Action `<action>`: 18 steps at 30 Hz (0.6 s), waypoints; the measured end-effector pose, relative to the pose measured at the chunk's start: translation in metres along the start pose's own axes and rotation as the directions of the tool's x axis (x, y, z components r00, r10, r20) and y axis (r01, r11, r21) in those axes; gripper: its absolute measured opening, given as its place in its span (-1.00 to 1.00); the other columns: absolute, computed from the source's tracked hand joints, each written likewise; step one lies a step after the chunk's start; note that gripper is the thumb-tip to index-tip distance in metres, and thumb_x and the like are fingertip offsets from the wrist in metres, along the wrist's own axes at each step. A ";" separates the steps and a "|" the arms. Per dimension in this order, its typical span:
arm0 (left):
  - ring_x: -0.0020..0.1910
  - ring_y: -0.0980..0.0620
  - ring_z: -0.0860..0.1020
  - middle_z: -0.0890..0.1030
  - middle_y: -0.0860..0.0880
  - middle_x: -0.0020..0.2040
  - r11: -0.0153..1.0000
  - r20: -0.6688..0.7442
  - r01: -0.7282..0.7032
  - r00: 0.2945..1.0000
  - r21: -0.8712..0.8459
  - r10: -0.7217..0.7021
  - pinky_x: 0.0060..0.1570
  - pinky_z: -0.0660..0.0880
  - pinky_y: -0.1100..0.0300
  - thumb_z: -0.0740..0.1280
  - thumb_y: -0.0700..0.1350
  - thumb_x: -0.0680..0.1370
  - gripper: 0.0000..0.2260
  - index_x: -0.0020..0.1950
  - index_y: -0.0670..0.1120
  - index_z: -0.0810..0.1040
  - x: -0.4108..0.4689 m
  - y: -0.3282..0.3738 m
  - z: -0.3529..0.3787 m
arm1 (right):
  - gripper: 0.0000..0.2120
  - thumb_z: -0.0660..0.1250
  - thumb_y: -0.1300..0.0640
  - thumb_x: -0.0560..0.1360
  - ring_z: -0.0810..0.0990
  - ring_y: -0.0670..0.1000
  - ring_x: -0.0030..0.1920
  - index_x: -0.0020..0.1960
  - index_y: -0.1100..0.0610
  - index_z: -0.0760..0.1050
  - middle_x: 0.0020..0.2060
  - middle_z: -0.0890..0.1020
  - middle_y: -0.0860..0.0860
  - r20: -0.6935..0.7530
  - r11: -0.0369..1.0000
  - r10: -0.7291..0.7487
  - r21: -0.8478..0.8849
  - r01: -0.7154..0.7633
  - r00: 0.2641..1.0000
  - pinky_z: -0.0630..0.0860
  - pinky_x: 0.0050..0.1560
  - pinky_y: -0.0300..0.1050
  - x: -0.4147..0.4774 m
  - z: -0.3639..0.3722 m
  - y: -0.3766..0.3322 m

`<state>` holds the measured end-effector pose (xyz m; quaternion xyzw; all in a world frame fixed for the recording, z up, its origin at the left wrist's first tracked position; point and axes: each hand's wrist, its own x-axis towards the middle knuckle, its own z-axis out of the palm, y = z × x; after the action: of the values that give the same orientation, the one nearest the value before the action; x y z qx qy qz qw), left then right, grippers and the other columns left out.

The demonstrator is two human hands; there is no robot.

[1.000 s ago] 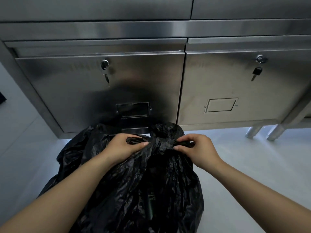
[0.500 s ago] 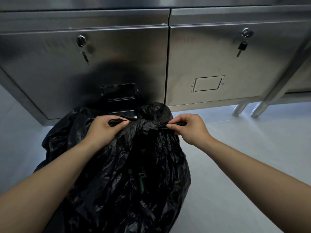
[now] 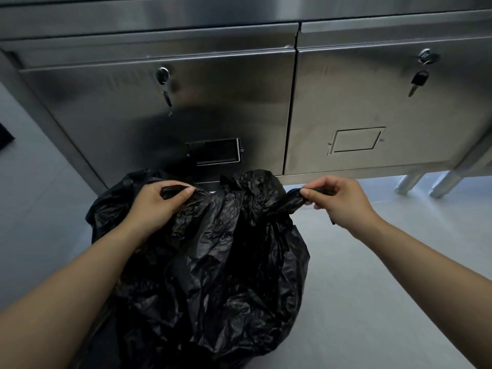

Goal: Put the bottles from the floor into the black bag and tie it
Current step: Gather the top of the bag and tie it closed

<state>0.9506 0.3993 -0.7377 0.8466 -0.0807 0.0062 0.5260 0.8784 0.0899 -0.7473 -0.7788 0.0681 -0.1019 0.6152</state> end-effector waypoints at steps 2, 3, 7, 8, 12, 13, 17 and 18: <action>-0.35 0.29 0.58 0.65 0.22 -0.35 0.999 0.041 0.021 0.999 -0.033 -0.019 -0.35 0.42 0.52 0.42 -0.04 0.46 -0.95 -0.19 0.03 0.66 0.000 0.004 0.006 | -0.84 0.42 0.30 0.42 0.59 -0.19 -0.41 -0.27 0.09 0.57 -0.46 0.65 -0.11 0.029 0.999 -0.014 0.035 0.013 0.999 0.49 -0.37 -0.40 0.001 0.009 -0.004; -0.36 0.29 0.58 0.65 0.21 -0.36 1.000 0.036 0.016 0.999 -0.018 -0.015 -0.35 0.41 0.51 0.44 -0.01 0.43 -0.94 -0.22 0.03 0.66 0.000 0.005 0.009 | -0.84 0.43 0.30 0.41 0.61 -0.17 -0.38 -0.27 0.08 0.56 -0.44 0.66 -0.09 0.043 0.999 -0.012 0.046 0.010 0.999 0.51 -0.33 -0.37 0.001 0.012 -0.005; -0.28 0.24 0.59 0.66 0.12 -0.31 0.997 -0.093 0.042 0.995 0.066 -0.035 -0.26 0.40 0.35 0.54 0.02 0.31 -0.86 -0.30 0.01 0.63 0.006 0.002 0.019 | -0.84 0.52 0.23 0.33 0.61 -0.16 -0.36 -0.26 0.10 0.54 -0.29 0.64 -0.02 0.059 0.998 0.052 0.030 -0.053 0.997 0.53 -0.35 -0.34 0.002 0.017 -0.003; -0.28 0.22 0.59 0.66 0.10 -0.30 0.997 -0.103 0.057 0.993 0.057 -0.051 -0.26 0.39 0.34 0.56 0.00 0.29 -0.84 -0.29 0.00 0.62 0.007 0.001 0.022 | -0.79 0.55 0.22 0.29 0.60 -0.16 -0.40 -0.27 0.11 0.51 -0.29 0.63 -0.02 0.056 0.997 0.076 0.015 -0.077 0.996 0.51 -0.40 -0.35 0.002 0.016 -0.001; -0.32 0.26 0.57 0.62 0.10 -0.28 0.995 -0.089 0.100 0.991 0.007 -0.099 -0.29 0.38 0.37 0.59 -0.13 0.25 -0.76 -0.24 0.02 0.55 0.009 0.000 0.031 | -0.60 0.63 0.17 0.17 0.54 -0.13 -0.50 -0.26 0.09 0.39 -0.37 0.58 0.00 0.096 0.984 0.126 -0.139 -0.112 0.987 0.44 -0.49 -0.33 -0.004 0.017 0.011; -0.32 0.25 0.56 0.61 0.09 -0.28 0.995 -0.078 0.102 0.992 0.007 -0.102 -0.30 0.39 0.38 0.59 -0.15 0.25 -0.74 -0.22 0.01 0.54 0.009 0.001 0.033 | -0.56 0.64 0.15 0.15 0.54 -0.12 -0.48 -0.23 0.08 0.38 -0.37 0.59 -0.03 0.102 0.979 0.117 -0.176 -0.098 0.988 0.43 -0.47 -0.32 -0.004 0.018 0.014; -0.38 0.31 0.53 0.60 0.08 -0.31 0.999 0.001 0.039 0.999 -0.017 -0.039 -0.36 0.41 0.49 0.58 -0.16 0.26 -0.75 -0.20 -0.05 0.54 0.009 0.003 0.041 | -0.53 0.64 0.05 0.13 0.63 -0.11 -0.08 -0.06 -0.07 0.49 -0.10 0.65 -0.07 0.110 0.958 0.086 -0.283 -0.052 0.990 0.52 -0.03 -0.21 -0.006 0.022 0.029; -0.36 0.30 0.54 0.60 0.08 -0.32 0.999 0.014 0.024 1.000 -0.035 -0.023 -0.32 0.43 0.48 0.57 -0.12 0.27 -0.76 -0.21 -0.05 0.54 0.007 0.004 0.042 | -0.56 0.63 0.05 0.15 0.62 -0.12 -0.05 -0.06 -0.09 0.52 -0.09 0.65 -0.09 0.111 0.955 0.073 -0.295 -0.037 0.991 0.51 0.02 -0.21 -0.006 0.024 0.031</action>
<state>0.9541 0.3589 -0.7524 0.8381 -0.0745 -0.0072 0.5404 0.8787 0.1067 -0.7829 -0.8635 0.0667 -0.0261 0.4992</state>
